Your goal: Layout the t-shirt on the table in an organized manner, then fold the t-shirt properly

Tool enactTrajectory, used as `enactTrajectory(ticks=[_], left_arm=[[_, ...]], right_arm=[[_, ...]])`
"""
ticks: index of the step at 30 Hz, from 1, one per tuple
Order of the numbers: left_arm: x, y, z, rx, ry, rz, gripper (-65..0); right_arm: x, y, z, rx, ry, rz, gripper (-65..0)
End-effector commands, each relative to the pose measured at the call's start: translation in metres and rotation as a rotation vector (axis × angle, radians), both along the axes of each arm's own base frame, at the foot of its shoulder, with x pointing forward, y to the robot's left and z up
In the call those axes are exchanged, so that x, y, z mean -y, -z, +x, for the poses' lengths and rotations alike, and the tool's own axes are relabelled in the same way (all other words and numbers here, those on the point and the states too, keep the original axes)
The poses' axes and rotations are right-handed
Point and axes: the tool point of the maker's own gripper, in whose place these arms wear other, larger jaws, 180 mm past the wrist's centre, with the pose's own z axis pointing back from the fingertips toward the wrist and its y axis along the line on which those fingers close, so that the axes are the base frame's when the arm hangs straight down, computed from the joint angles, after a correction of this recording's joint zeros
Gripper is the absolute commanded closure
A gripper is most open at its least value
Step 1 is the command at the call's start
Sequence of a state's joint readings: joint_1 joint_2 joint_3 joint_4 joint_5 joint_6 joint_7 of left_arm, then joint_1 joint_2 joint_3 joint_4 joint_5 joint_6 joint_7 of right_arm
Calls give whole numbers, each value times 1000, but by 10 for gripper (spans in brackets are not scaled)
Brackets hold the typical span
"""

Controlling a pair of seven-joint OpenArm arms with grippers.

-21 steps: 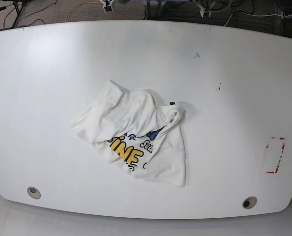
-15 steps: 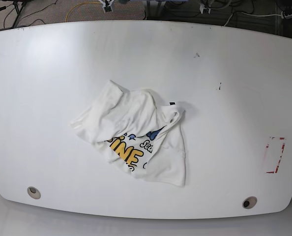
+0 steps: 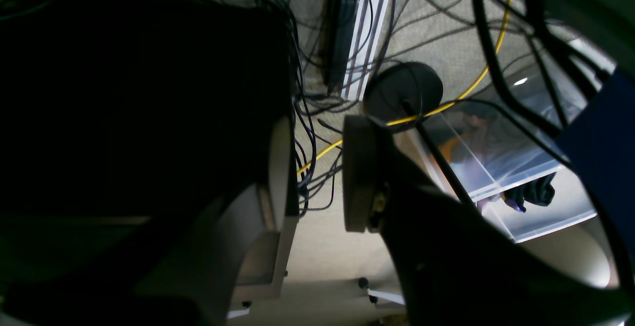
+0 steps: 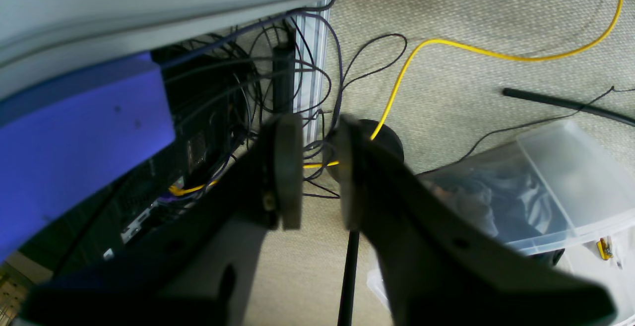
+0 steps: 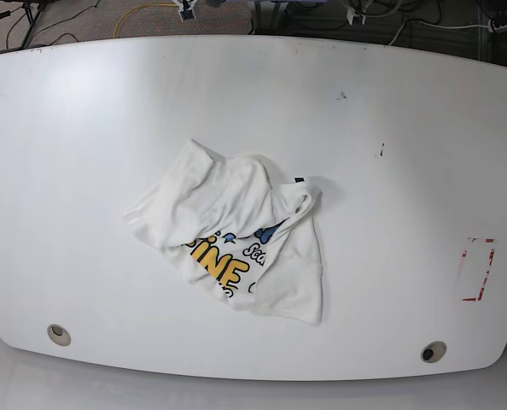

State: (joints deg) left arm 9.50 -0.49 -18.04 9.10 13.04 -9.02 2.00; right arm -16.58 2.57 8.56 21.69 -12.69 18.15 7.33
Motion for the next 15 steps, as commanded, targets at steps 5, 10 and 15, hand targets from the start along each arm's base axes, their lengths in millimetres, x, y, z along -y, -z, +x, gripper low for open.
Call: enactTrajectory(ticks=[5, 10, 15], left_arm=[[-1, -1, -11, -19, -1, 0, -168], [-2, -1, -10, -13, -2, 2, -168], [-1, -1, -6, -4, -1, -3, -168]], right_arm=[[3, -1, -3, 3, 4, -2, -120], [4, -1, -2, 5, 4, -2, -119], [3, -1, 0, 7, 6, 0, -119]])
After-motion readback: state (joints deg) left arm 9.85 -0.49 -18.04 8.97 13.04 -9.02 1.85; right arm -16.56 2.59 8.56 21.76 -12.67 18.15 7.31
